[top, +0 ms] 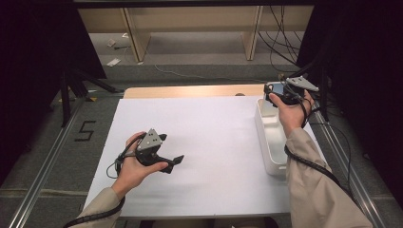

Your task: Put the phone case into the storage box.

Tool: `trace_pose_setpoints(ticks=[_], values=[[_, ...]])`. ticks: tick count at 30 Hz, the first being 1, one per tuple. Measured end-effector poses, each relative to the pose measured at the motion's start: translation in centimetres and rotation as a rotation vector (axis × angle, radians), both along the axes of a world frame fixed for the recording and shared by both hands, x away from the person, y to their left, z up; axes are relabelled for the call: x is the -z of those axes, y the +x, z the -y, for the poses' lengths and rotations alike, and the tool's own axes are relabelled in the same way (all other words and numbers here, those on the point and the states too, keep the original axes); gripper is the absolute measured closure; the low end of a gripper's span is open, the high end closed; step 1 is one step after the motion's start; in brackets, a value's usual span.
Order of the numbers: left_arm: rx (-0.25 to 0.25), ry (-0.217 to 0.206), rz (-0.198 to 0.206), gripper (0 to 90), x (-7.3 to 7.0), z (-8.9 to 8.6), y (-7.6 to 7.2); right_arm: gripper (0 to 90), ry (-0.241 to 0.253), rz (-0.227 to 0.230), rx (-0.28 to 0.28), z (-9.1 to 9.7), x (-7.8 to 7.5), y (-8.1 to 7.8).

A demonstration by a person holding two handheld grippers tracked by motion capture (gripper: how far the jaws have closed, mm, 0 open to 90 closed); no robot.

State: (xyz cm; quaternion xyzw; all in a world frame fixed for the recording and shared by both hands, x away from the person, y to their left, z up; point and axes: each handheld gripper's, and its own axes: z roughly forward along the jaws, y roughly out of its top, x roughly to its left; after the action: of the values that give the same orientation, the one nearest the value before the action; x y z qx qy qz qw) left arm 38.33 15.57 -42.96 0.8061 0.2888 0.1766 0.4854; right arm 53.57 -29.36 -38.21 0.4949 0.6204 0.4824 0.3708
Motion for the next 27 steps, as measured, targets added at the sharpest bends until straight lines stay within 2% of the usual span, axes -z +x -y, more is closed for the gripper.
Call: trace_pose_setpoints(ticks=[27], values=[[0.002,0.0,-0.001,1.1,0.0,0.0,0.0,18.5,-0.009,-0.033,0.011,-0.1,1.0,0.9]])
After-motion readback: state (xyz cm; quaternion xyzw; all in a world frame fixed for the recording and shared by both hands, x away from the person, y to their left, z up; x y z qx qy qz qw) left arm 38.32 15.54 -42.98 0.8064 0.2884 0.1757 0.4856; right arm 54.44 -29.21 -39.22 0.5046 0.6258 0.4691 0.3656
